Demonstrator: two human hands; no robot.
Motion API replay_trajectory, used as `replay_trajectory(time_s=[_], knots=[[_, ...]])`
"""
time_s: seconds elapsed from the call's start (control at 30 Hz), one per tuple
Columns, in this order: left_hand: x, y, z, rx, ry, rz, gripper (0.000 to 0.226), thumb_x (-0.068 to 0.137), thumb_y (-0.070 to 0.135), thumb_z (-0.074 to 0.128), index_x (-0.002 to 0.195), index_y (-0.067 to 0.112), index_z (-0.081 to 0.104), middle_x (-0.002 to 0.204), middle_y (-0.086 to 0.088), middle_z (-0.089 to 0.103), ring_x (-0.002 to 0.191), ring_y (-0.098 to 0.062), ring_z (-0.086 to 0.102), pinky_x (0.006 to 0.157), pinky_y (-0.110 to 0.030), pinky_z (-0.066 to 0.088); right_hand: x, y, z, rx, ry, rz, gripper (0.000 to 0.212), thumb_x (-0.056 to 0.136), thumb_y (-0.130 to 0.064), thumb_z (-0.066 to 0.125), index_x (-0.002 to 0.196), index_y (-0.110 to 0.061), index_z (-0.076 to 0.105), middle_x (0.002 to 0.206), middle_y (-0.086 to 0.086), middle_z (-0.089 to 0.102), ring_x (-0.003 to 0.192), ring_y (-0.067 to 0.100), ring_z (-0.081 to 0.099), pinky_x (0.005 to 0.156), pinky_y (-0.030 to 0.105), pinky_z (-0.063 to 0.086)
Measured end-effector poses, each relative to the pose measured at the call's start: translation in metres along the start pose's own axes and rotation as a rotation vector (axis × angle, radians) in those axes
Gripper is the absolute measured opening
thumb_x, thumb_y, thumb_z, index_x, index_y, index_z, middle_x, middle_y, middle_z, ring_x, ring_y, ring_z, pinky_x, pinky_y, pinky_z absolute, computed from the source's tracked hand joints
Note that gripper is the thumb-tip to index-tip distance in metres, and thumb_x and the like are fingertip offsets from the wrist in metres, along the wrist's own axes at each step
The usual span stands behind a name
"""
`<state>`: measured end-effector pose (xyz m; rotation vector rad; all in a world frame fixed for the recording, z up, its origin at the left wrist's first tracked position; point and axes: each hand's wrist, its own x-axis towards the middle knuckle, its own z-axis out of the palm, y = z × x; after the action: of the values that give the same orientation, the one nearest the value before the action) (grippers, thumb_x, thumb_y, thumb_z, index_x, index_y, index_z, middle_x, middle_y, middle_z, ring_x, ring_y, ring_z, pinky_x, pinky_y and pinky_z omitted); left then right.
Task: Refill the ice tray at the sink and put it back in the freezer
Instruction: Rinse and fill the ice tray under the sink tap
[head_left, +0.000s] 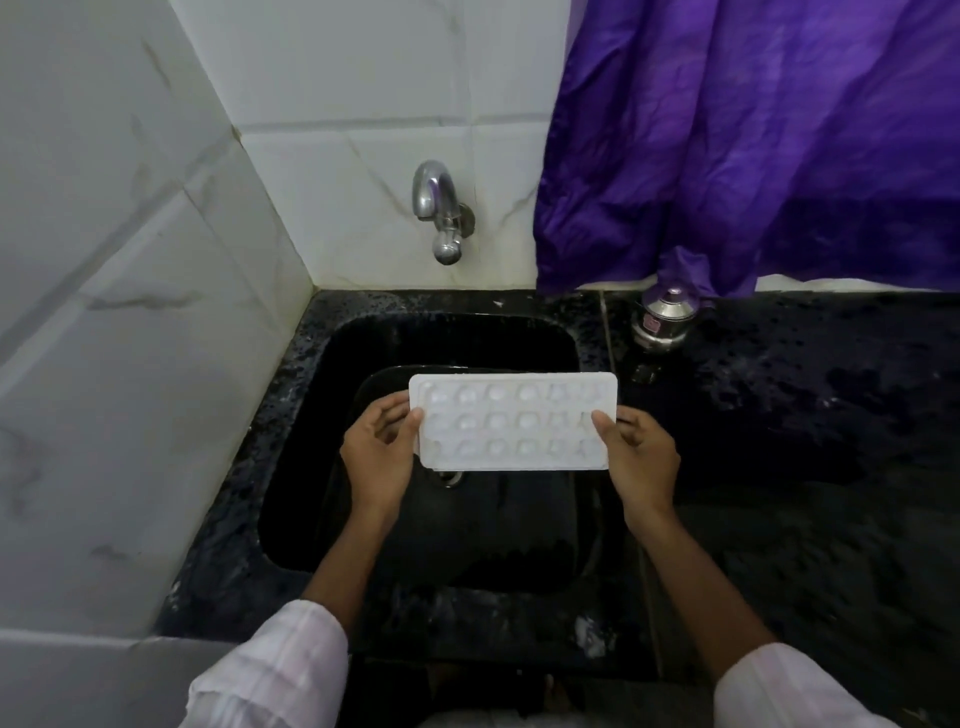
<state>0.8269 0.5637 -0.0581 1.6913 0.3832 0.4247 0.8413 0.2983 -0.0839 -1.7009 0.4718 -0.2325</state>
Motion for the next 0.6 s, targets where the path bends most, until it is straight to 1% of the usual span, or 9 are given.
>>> replay_trajectory(time_s=[0.1,0.17,0.2,0.27,0.33,0.4,0.43,0.53,0.6], knots=[[-0.018,0.003,0.028,-0.053,-0.150,-0.074,0.036,0.089,0.005,0.070,0.107,0.035,0.070,0.098,0.012,0.077,0.091,-0.003,0.073,0.069,-0.015,0.056,0.003,0.001,-0.036,0.003,0.094,0.044,0.020,0.083,-0.044,0.074,0.096,-0.034,0.063,0.080,-0.014,0.071,0.072,-0.003,0.069,0.063,0.014,0.050],[-0.029,0.003,0.050,-0.044,-0.226,-0.131,0.040,0.090,0.003,0.068,0.117,0.033,0.069,0.102,0.006,0.077,0.094,-0.009,0.073,0.073,-0.025,0.060,0.007,0.004,-0.060,-0.026,0.138,0.072,0.022,0.085,-0.042,0.072,0.101,-0.028,0.065,0.081,-0.014,0.069,0.073,-0.001,0.067,0.066,0.016,0.050],[-0.034,0.003,0.060,-0.027,-0.256,-0.151,0.043,0.091,0.002,0.067,0.124,0.029,0.067,0.103,0.006,0.077,0.094,-0.008,0.073,0.075,-0.026,0.060,0.010,0.006,-0.072,-0.044,0.162,0.083,0.021,0.087,-0.040,0.071,0.102,-0.026,0.067,0.081,-0.016,0.068,0.075,-0.002,0.065,0.065,0.015,0.048],[-0.042,0.003,0.081,-0.006,-0.311,-0.173,0.048,0.092,0.001,0.064,0.134,0.024,0.062,0.102,0.010,0.075,0.090,0.002,0.072,0.070,-0.015,0.057,0.016,0.012,-0.093,-0.088,0.196,0.105,0.021,0.090,-0.036,0.067,0.106,-0.023,0.069,0.081,-0.019,0.065,0.078,-0.003,0.062,0.066,0.014,0.045],[-0.049,0.004,0.100,0.002,-0.369,-0.189,0.050,0.094,-0.002,0.061,0.138,0.021,0.059,0.104,0.010,0.074,0.087,0.007,0.070,0.066,-0.008,0.053,0.022,0.020,-0.113,-0.119,0.209,0.120,0.022,0.092,-0.031,0.065,0.110,-0.020,0.071,0.086,-0.016,0.066,0.084,0.001,0.063,0.074,0.019,0.049],[-0.053,0.004,0.118,0.013,-0.411,-0.207,0.050,0.094,-0.001,0.060,0.139,0.020,0.058,0.108,0.007,0.074,0.092,0.004,0.069,0.068,-0.008,0.053,0.027,0.025,-0.130,-0.140,0.231,0.127,0.023,0.092,-0.027,0.064,0.112,-0.019,0.071,0.094,-0.009,0.069,0.087,0.007,0.064,0.082,0.026,0.051],[-0.055,0.005,0.127,0.017,-0.428,-0.210,0.049,0.094,-0.001,0.060,0.138,0.020,0.058,0.108,0.007,0.074,0.094,0.004,0.068,0.070,-0.008,0.054,0.030,0.026,-0.137,-0.156,0.246,0.128,0.023,0.093,-0.026,0.064,0.113,-0.019,0.072,0.096,-0.007,0.069,0.087,0.008,0.064,0.083,0.026,0.051],[-0.061,0.005,0.152,0.028,-0.459,-0.221,0.045,0.094,-0.001,0.060,0.135,0.017,0.061,0.103,0.014,0.073,0.085,0.014,0.066,0.068,-0.004,0.051,0.039,0.030,-0.155,-0.221,0.292,0.128,0.024,0.093,-0.024,0.064,0.114,-0.017,0.072,0.093,-0.009,0.066,0.082,0.006,0.059,0.084,0.025,0.047],[-0.066,0.002,0.167,0.040,-0.488,-0.224,0.044,0.093,-0.004,0.058,0.134,0.014,0.062,0.095,0.023,0.070,0.079,0.021,0.064,0.066,-0.002,0.049,0.045,0.032,-0.167,-0.259,0.315,0.121,0.024,0.093,-0.022,0.064,0.115,-0.016,0.072,0.092,-0.009,0.065,0.078,0.004,0.057,0.083,0.024,0.045]])
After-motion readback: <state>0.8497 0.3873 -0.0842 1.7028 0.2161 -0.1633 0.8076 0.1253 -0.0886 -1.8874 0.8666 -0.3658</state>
